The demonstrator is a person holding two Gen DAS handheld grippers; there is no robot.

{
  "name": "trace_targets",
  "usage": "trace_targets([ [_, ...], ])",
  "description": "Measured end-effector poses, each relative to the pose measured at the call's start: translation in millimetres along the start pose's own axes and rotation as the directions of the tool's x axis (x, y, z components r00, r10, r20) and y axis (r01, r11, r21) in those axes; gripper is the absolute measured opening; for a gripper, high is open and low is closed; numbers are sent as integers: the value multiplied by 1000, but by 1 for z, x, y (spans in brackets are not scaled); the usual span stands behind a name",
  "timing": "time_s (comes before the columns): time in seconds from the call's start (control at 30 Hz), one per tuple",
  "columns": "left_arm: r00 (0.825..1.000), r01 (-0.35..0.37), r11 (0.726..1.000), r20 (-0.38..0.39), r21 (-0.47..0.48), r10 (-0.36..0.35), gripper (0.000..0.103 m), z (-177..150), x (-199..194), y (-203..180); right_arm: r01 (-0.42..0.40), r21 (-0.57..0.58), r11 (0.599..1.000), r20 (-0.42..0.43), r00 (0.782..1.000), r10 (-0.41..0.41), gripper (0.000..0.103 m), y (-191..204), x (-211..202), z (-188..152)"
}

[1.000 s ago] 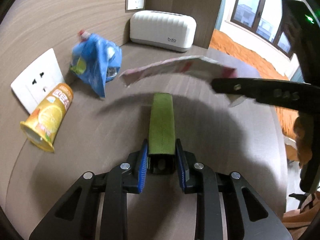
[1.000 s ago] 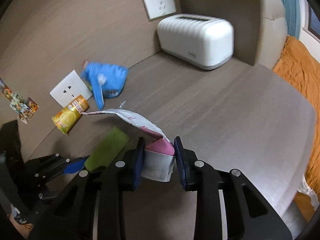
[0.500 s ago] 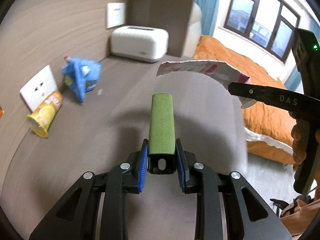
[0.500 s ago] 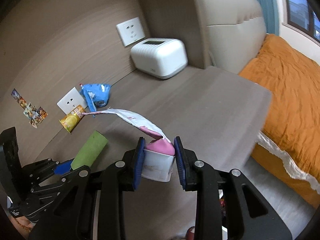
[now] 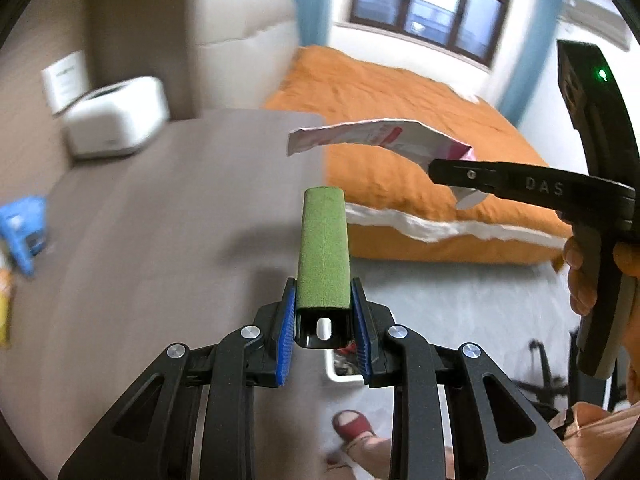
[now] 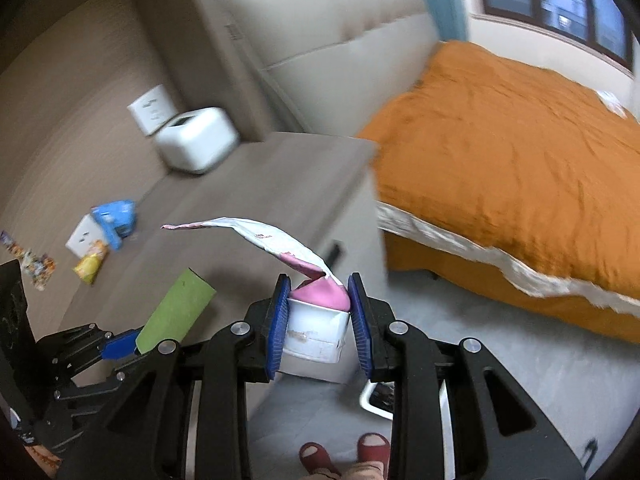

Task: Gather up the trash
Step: 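Carry both items down over the white bin and open both tools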

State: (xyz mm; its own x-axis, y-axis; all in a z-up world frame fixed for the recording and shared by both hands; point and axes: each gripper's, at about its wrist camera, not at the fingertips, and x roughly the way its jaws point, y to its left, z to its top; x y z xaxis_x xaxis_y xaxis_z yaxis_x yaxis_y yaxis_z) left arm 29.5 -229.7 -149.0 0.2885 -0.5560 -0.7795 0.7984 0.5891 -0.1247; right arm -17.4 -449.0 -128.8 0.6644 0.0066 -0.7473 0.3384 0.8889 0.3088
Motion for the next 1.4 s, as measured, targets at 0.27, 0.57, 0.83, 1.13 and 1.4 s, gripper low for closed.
trace_targets([
  [0.27,990,111,990,-95,92,-102,25,2,64,-69,113,146,983,-74,992,-103,31,-81,-1,-40],
  [0.57,954,154,984,-271,85,-126,25,-34,174,-104,180,251,951,-221,967,-124,31,-144,57,-97],
  [0.83,908,168,986,-393,20,-147,25,-89,287,-104,211,300,930,-344,934,-100,31,-185,154,-155],
  [1.13,884,147,988,-442,-48,-153,26,-164,401,-88,224,287,931,-425,901,-86,32,-216,265,-220],
  [1.4,876,49,997,-478,-59,-72,98,-210,463,-76,308,197,931,-469,863,-186,92,-235,317,-260],
])
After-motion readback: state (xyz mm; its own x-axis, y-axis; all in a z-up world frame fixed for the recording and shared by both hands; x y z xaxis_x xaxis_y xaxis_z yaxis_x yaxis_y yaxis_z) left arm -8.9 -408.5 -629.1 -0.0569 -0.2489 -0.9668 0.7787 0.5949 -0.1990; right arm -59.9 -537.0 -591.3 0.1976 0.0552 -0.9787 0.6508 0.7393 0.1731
